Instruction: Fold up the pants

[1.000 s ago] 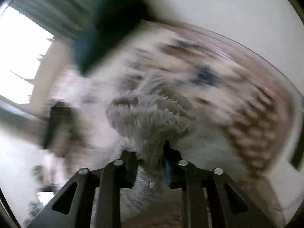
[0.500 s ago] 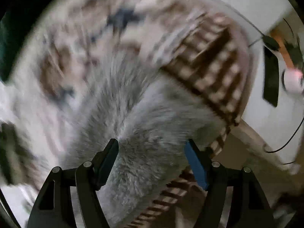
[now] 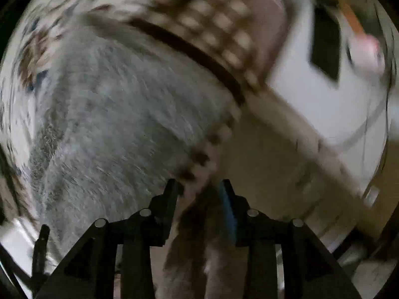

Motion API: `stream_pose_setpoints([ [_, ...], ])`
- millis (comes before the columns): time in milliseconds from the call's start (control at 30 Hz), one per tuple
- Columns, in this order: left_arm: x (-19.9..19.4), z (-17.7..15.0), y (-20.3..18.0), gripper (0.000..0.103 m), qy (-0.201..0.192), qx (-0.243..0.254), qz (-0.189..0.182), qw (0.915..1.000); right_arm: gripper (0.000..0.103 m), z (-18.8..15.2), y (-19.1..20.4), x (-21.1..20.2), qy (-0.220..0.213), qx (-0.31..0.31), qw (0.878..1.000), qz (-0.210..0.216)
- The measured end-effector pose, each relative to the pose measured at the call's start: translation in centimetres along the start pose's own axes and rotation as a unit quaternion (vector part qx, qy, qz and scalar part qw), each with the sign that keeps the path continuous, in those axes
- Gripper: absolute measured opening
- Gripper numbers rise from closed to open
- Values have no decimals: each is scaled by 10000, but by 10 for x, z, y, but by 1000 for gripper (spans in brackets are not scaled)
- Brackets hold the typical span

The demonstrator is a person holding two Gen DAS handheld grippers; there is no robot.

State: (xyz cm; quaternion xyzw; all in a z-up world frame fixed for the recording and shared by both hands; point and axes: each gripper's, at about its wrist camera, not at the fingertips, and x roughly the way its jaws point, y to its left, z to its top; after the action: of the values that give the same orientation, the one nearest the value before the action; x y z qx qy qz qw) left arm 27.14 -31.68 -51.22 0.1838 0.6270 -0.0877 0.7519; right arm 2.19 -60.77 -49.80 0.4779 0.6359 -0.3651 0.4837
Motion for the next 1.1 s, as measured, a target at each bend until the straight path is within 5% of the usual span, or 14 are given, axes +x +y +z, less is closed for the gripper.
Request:
stream_pose_setpoints([
  [100,-2,2,-1,97,-35,-5,-28,10000,39,-3,-8,-38,-623,224,9975,257],
  [167,-3,4,-1,97,-51,-19,-34,10000,68,11,14,-65,-1030,88,9931,554],
  [233,-2,7,1,97,-73,-69,-32,9999,72,35,49,-73,-1172,-295,9910,581],
  [333,-1,10,5,97,-90,-126,12,9999,72,83,114,-60,-1202,-1037,9873,-33],
  [400,0,10,7,97,-112,-165,39,9998,72,109,153,-28,-798,-1442,9840,-672],
  [433,1,10,8,97,-105,-170,49,9998,67,116,162,-13,-581,-1517,9839,-743],
  [467,3,11,9,97,-90,-190,46,9998,42,121,167,0,-435,-1517,9848,-726],
  [533,4,10,12,97,-64,-240,35,9997,12,122,171,6,-474,-1433,9858,-736],
  [633,3,8,20,97,-76,-367,12,9993,8,107,169,-30,-1176,-1351,9834,-297],
  [733,3,7,26,97,-56,-464,-8,9989,8,77,175,-76,-1955,-1758,9648,-5],
  [867,6,8,30,97,-28,-523,10,9986,8,70,200,-91,-2244,-2222,9488,25],
  [1000,1,11,33,97,-81,-548,-44,9985,16,101,213,-43,-1184,-2403,9627,-375],
  [1033,-3,11,35,97,-125,-549,-65,9984,20,107,200,-43,-969,-2152,9718,18],
  [1100,-7,12,39,97,-196,-581,-134,9980,50,105,176,-62,-1174,-1809,9754,453],
])
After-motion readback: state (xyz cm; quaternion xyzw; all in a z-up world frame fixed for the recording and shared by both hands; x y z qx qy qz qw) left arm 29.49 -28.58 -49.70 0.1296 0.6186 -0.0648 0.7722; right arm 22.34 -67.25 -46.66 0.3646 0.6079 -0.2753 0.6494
